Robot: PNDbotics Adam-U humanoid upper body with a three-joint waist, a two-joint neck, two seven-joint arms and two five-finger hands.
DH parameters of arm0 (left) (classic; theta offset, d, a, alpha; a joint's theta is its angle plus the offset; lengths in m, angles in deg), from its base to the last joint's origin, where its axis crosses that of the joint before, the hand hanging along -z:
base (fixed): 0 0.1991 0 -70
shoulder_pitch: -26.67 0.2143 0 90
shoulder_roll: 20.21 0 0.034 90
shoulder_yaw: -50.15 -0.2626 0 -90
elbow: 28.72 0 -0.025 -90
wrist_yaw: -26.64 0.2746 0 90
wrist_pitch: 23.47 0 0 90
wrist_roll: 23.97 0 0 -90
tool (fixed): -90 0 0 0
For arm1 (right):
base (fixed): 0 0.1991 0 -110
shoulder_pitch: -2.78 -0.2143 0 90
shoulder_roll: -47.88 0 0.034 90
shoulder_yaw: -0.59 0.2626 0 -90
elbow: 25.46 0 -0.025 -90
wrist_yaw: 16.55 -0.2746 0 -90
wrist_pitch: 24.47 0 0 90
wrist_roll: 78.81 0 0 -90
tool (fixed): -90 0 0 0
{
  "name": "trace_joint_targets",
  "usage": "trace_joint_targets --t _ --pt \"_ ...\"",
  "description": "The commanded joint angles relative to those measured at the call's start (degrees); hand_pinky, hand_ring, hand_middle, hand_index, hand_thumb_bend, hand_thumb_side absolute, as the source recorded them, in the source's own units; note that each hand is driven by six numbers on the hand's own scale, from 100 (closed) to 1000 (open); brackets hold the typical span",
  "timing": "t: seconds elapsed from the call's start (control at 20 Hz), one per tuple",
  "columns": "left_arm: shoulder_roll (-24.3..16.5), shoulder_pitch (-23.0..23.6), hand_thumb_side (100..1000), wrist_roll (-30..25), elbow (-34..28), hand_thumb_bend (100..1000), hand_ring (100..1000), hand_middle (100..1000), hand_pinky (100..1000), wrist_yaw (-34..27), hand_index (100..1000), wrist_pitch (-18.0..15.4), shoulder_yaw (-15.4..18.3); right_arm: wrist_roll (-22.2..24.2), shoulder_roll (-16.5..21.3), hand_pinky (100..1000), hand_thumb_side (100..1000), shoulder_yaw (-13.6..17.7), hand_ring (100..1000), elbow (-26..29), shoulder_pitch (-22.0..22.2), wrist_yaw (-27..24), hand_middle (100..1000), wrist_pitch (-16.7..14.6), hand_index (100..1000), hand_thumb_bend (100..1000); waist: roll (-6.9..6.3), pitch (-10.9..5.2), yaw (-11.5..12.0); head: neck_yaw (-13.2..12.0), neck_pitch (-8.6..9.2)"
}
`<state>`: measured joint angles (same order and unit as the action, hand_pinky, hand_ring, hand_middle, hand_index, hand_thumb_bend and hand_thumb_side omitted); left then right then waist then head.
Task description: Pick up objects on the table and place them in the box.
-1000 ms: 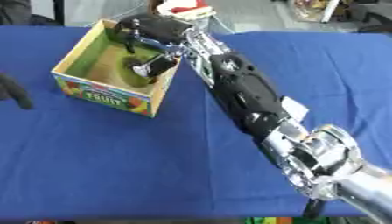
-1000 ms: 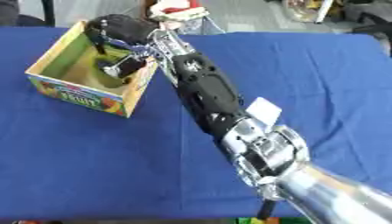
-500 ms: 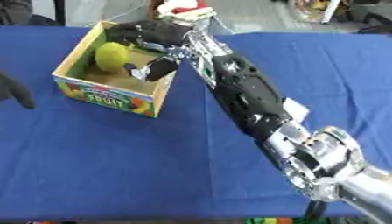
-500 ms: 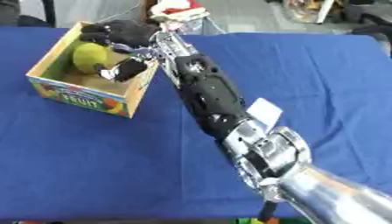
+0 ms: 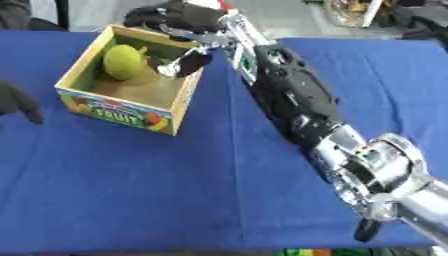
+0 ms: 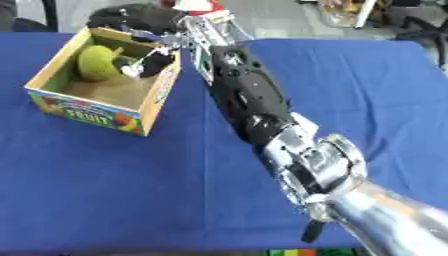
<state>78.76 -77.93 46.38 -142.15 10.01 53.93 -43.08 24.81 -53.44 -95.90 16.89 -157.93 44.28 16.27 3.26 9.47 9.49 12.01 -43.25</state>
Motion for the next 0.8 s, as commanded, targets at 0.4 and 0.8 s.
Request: trace_joint_targets --t 0.4,0.8 --pt "-2.0 0.2 748 1.6 -1.2 100 511 407 417 1.6 712 -0.5 1.6 16.0 13.9 924 437 -6.9 933 10.8 0.1 -27.0 947 -2.7 1000 100 0.33 -0.39 -4.6 -2.6 0.92" --pt "-2.6 0.8 752 2.8 -1.1 100 510 404 412 2.8 710 -0.3 2.3 26.2 25.5 935 489 -11.1 961 21.1 7.0 -43.7 977 -2.7 1000 100 0.66 -0.17 -7.1 -4.5 0.64"
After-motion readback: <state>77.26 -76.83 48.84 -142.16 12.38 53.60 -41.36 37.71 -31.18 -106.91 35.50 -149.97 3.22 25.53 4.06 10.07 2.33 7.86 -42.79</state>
